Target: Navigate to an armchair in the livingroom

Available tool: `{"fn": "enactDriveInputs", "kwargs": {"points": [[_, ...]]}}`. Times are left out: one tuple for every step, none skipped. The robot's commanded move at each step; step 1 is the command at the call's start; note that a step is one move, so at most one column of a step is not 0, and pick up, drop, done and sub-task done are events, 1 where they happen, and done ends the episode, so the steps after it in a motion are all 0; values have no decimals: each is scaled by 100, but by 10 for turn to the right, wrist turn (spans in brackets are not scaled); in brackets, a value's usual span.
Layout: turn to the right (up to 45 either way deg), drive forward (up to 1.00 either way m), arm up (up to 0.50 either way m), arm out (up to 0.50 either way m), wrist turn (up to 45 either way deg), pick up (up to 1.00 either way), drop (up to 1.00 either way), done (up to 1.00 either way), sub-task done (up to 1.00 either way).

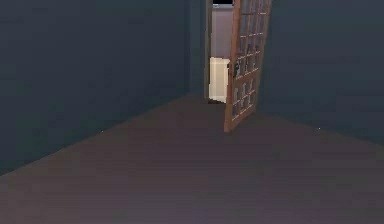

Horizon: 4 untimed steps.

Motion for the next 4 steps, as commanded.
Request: {"fn": "enactDriveInputs", "kwargs": {"points": [[0,100,0,0,0,0,0,0,0],[0,100,0,0,0,0,0,0,0],[60,0,0,0,0,0,0,0,0],[0,60,0,0,0,0,0,0,0]]}}
